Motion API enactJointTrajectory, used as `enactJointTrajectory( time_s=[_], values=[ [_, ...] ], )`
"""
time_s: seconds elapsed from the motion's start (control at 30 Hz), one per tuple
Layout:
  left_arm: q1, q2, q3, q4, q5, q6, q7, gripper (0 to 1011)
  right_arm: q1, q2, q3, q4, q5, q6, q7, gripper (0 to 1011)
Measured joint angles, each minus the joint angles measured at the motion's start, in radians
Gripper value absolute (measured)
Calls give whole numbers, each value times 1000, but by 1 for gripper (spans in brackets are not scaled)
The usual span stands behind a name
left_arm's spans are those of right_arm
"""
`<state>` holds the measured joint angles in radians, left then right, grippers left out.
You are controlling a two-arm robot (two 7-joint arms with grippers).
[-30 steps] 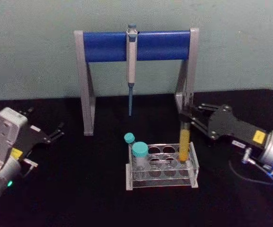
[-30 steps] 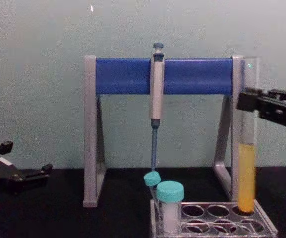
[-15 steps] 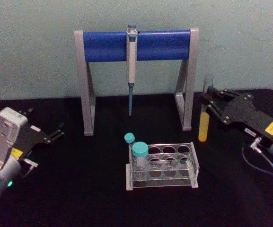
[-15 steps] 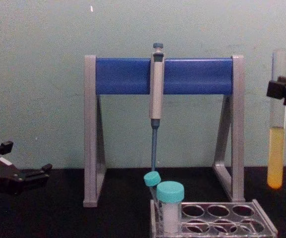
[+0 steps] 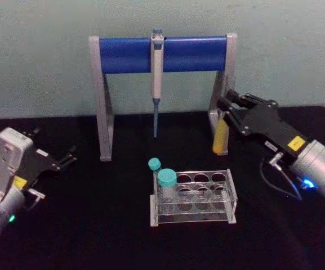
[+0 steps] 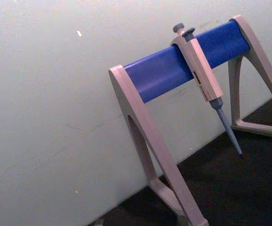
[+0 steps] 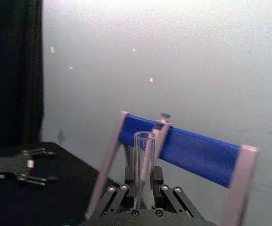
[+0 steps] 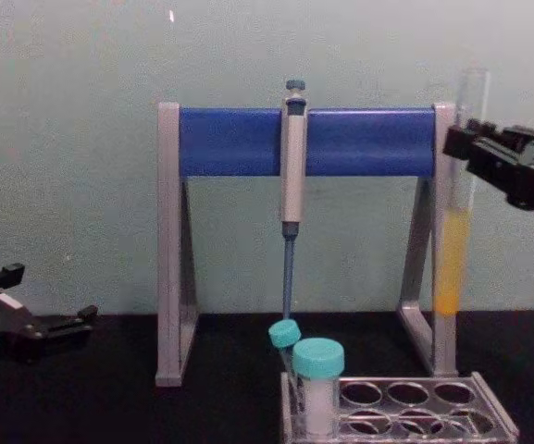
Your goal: Pick up the test tube from the test tube rack, shake it, then place it back into the test tube rack.
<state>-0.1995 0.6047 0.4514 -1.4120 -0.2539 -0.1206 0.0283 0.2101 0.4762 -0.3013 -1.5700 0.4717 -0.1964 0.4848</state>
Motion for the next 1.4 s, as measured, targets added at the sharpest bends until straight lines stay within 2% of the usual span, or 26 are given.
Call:
enactJointTrajectory(
  time_s=[0.13, 0.3, 0.43, 0.6, 0.63, 0.7, 0.77, 0.83, 0.97, 1.17, 1.4],
  values=[
    [0, 0, 0, 0, 0, 0, 0, 1001, 22, -22, -14, 30, 46, 2, 68, 229],
    [0, 0, 0, 0, 0, 0, 0, 1001, 38, -23, -31, 48, 111, 18, 148, 229],
    [0, 0, 0, 0, 0, 0, 0, 1001, 44, 4, -47, 48, 165, 42, 218, 229],
    [0, 0, 0, 0, 0, 0, 0, 1001, 30, 51, -54, 20, 195, 65, 256, 229],
    [0, 0, 0, 0, 0, 0, 0, 1001, 21, 70, -54, 7, 198, 71, 259, 229],
    [0, 0, 0, 0, 0, 0, 0, 1001, 16, 80, -53, -1, 199, 73, 259, 229],
    [0, 0, 0, 0, 0, 0, 0, 1001, -4, 117, -45, -27, 198, 74, 251, 229],
    [0, 0, 0, 0, 0, 0, 0, 1001, -14, 132, -39, -37, 195, 71, 239, 229],
    [0, 0, 0, 0, 0, 0, 0, 1001, -37, 150, -21, -57, 161, 45, 179, 229],
    [0, 0, 0, 0, 0, 0, 0, 1001, -33, 129, -18, -46, 111, 12, 135, 229],
    [0, 0, 0, 0, 0, 0, 0, 1001, 15, 73, -51, 19, 75, 1, 137, 229]
  ],
)
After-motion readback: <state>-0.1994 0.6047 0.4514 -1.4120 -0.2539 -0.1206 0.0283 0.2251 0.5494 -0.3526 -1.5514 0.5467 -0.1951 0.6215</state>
